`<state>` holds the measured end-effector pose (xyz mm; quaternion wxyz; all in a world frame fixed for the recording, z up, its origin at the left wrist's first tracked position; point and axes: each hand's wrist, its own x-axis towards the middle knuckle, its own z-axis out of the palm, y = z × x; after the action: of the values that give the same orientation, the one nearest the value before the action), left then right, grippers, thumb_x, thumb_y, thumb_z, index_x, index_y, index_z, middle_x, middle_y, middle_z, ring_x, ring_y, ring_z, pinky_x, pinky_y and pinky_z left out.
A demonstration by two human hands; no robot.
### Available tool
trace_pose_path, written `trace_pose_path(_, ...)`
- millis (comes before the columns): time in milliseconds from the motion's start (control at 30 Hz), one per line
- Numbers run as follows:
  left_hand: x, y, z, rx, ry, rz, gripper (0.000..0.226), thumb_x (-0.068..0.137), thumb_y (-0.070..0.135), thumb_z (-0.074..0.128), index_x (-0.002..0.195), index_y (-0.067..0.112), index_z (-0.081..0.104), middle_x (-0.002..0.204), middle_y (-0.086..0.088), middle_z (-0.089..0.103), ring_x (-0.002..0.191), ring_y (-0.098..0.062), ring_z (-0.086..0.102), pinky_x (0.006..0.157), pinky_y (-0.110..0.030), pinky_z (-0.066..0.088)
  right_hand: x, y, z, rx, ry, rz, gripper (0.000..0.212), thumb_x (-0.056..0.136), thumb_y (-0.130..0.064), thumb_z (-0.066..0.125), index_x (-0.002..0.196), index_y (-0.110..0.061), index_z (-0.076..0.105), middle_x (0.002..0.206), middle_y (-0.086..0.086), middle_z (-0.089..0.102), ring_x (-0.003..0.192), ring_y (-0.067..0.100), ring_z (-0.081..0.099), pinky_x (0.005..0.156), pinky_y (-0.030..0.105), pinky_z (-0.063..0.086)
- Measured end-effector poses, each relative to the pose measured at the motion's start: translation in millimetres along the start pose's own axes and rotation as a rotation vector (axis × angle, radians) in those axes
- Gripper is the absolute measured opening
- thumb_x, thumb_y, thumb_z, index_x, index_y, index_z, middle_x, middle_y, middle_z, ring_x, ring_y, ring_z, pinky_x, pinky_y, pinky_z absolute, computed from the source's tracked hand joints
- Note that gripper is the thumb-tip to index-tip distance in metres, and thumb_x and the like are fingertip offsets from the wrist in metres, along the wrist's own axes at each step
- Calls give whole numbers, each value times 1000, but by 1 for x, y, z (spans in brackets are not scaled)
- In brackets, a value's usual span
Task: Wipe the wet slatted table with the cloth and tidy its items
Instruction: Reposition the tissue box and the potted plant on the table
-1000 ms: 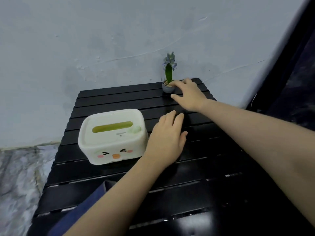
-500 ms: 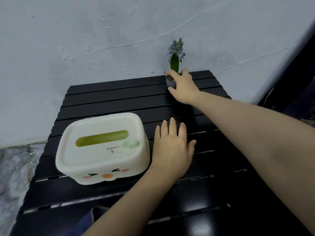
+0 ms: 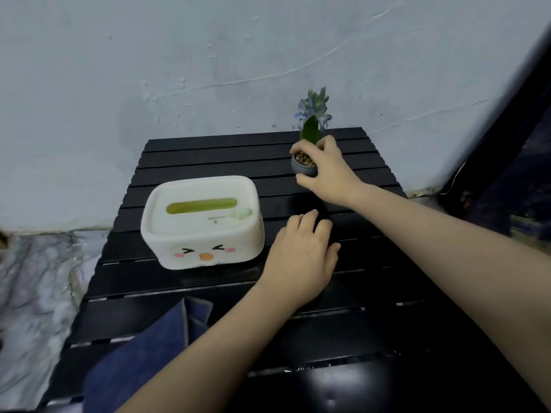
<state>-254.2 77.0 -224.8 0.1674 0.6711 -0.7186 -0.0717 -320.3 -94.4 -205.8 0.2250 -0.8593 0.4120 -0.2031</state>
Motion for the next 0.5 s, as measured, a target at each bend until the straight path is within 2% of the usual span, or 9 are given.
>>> trace_pose_path(167, -56, 3, -16, 73, 0, -19, 42, 99, 38, 46, 131, 13, 56, 145, -9, 49, 125, -30, 48, 101, -43, 44, -53, -27, 2, 11, -61, -42, 41, 83, -22, 66, 119, -37, 51, 114, 7, 34, 109, 30, 41, 102, 44, 42)
trace_pose_path(333, -107, -11, -22, 109, -7, -123, 42, 98, 39, 48, 130, 15, 57, 143, -8, 51, 123, -30, 49, 99, -44, 45, -90, -48, 15, 48, -114, -72, 42, 84, -26, 67, 119, -40, 50, 116, 7, 35, 109, 30, 44, 102, 45, 43)
trace_pose_path(500, -132, -19, -20, 99, -6, -204, 38, 97, 36, 51, 127, 14, 60, 139, -9, 54, 118, -31, 51, 95, -45, 46, -108, -55, 31, 37, -131, -71, 42, 84, -25, 68, 122, -35, 51, 115, 9, 35, 110, 33, 43, 103, 46, 42)
